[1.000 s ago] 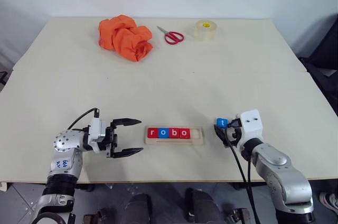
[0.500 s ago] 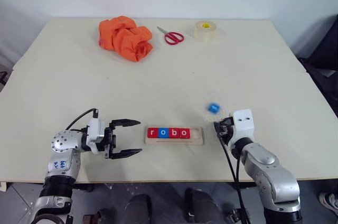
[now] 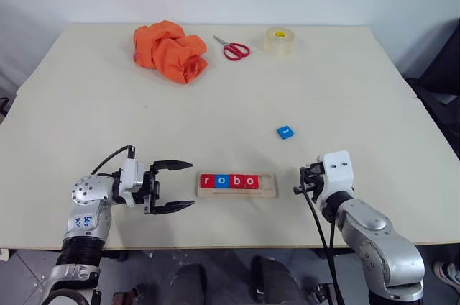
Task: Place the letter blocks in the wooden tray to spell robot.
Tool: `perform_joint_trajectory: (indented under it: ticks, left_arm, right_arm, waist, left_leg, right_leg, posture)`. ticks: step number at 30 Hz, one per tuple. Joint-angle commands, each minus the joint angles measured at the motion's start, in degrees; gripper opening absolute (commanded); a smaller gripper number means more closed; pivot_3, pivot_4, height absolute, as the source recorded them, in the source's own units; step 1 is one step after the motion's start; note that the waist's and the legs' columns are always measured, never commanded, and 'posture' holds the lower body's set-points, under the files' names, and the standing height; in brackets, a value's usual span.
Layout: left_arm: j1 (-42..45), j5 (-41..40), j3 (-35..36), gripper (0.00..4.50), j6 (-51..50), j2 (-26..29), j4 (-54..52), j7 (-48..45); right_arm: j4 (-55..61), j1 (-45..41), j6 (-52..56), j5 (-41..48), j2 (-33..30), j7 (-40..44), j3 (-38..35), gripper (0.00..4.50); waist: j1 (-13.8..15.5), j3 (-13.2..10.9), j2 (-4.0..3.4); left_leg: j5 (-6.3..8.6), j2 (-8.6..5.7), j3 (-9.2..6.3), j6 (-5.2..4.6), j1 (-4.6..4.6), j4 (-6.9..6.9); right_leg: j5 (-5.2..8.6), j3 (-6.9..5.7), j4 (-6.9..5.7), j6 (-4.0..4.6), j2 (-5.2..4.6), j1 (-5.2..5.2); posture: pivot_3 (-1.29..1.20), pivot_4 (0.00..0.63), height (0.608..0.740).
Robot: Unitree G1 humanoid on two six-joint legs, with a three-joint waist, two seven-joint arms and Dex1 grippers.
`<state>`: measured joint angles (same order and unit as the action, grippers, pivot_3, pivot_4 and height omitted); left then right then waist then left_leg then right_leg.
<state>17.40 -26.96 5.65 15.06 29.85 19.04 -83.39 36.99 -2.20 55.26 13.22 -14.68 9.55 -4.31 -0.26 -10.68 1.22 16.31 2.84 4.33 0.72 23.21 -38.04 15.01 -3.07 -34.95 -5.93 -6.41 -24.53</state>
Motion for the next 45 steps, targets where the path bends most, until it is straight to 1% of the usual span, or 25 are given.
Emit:
perform_joint_trajectory:
  ticks: [1, 3, 7, 11, 14, 20, 27, 34, 39, 42, 45]
  left_arm:
    - [0.00, -0.61, 0.33, 4.50, 0.53, -0.24, -0.51, 0.21]
    - [-0.46, -0.67, 0.43, 4.50, 0.55, -0.24, -0.95, 0.37]
    - [-1.73, -0.80, 0.78, 4.50, 0.62, -0.13, -2.03, 0.93]
    - [-3.37, -0.95, 1.27, 4.50, 1.00, -0.09, -3.36, 2.09]
    - [-4.79, -1.25, 1.72, 4.50, 1.14, 0.01, -4.54, 2.82]
    - [-7.56, -1.00, 1.89, 4.50, 1.55, -0.61, -7.42, 5.50]
    - [-10.41, -0.90, 2.35, 4.50, 1.56, -0.56, -10.25, 8.33]
    - [-12.19, -0.94, 2.16, 4.50, 1.53, -0.75, -12.43, 10.35]
    - [-12.84, -1.16, 2.25, 4.50, 1.40, -0.51, -13.11, 10.80]
    - [-13.03, -1.19, 2.32, 4.50, 1.35, -0.28, -13.26, 10.75]
    - [-12.92, -1.22, 2.32, 4.50, 1.23, -0.13, -13.34, 10.75]
  right_arm:
    - [1.00, -1.87, -1.23, 1.55, -0.93, 1.75, -0.92, 0.17]
    - [0.32, -2.63, -1.65, 2.19, -1.44, 3.08, -1.09, 0.55]
    - [-1.64, -4.02, -2.57, 2.45, -4.60, 6.13, -0.88, 1.92]
    - [-6.09, -7.07, -4.97, 2.78, -9.12, 10.49, -1.10, 3.34]
    - [-8.17, -8.49, -6.30, 2.42, -9.98, 11.21, -0.42, 4.43]
    - [-15.31, -13.45, -9.59, 1.30, -9.48, 11.29, 0.51, 4.47]
    - [-28.62, -22.10, -15.90, -0.28, -7.28, 11.62, 2.95, 4.47]
    - [-40.26, -27.21, -21.97, -2.33, -5.25, 12.24, 4.85, 4.47]
    - [-46.59, -28.91, -25.52, -3.61, -4.50, 12.52, 5.30, 4.47]
    - [-50.21, -29.35, -27.32, -4.19, -3.69, 11.62, 5.07, 3.90]
    - [-51.04, -29.40, -28.23, -4.15, -3.09, 11.29, 4.84, 2.90]
  waist:
    - [0.00, 0.00, 0.00]
    - [0.04, 0.00, 0.00]
    - [0.03, 0.00, 0.00]
    - [0.00, 0.00, 0.00]
    - [0.01, 0.00, 0.00]
    - [0.01, 0.00, 0.00]
    - [-0.12, -0.02, -0.03]
    - [-0.18, -0.03, -0.05]
    - [-0.39, -0.03, -0.05]
    - [-0.73, -0.03, -0.05]
    - [-0.95, -0.03, -0.05]
  left_leg:
    - [0.00, 0.00, 0.00, 0.00, 0.00, 0.00]
    - [0.00, 0.00, 0.00, 0.00, 0.00, 0.00]
    - [0.00, -0.01, 0.01, 0.00, 0.01, 0.01]
    - [0.01, -0.01, 0.02, -0.01, 0.01, 0.01]
    - [0.01, 0.00, 0.00, -0.01, 0.01, 0.02]
    - [0.00, 0.00, 0.02, -0.01, 0.00, 0.05]
    - [0.00, 0.01, 0.05, 0.00, 0.00, 0.05]
    - [0.00, 0.00, 0.07, -0.01, 0.01, 0.05]
    - [0.00, 0.00, 0.08, -0.01, 0.01, 0.05]
    - [0.00, 0.00, 0.07, 0.00, -0.01, 0.05]
    - [0.00, 0.00, 0.07, 0.00, -0.02, 0.05]
  right_leg:
    - [0.00, 0.00, 0.00, 0.00, 0.00, 0.00]
    - [0.00, 0.00, 0.00, 0.00, -0.01, 0.00]
    - [0.00, 0.00, 0.03, 0.00, -0.02, 0.00]
    - [0.00, 0.01, 0.06, -0.01, -0.02, 0.00]
    - [0.00, -0.01, 0.05, 0.00, 0.00, 0.00]
    - [0.00, -0.01, 0.06, 0.00, -0.03, -0.01]
    - [0.00, 0.00, 0.01, 0.00, -0.02, -0.03]
    - [0.00, 0.01, 0.03, 0.00, -0.04, -0.03]
    - [-0.01, 0.01, 0.02, -0.01, -0.04, -0.03]
    - [-0.01, 0.01, 0.00, -0.01, -0.04, -0.02]
    - [-0.01, 0.01, -0.03, -0.01, -0.05, -0.01]
  posture:
    - [0.00, 0.150, 0.740]
    - [0.00, 0.150, 0.740]
    - [0.00, 0.150, 0.740]
    - [0.00, 0.150, 0.740]
    - [0.00, 0.150, 0.740]
    - [0.00, 0.150, 0.740]
    - [0.00, 0.150, 0.740]
    - [0.00, 0.150, 0.740]
    - [0.00, 0.150, 0.740]
    - [0.00, 0.150, 0.740]
    - [0.00, 0.150, 0.740]
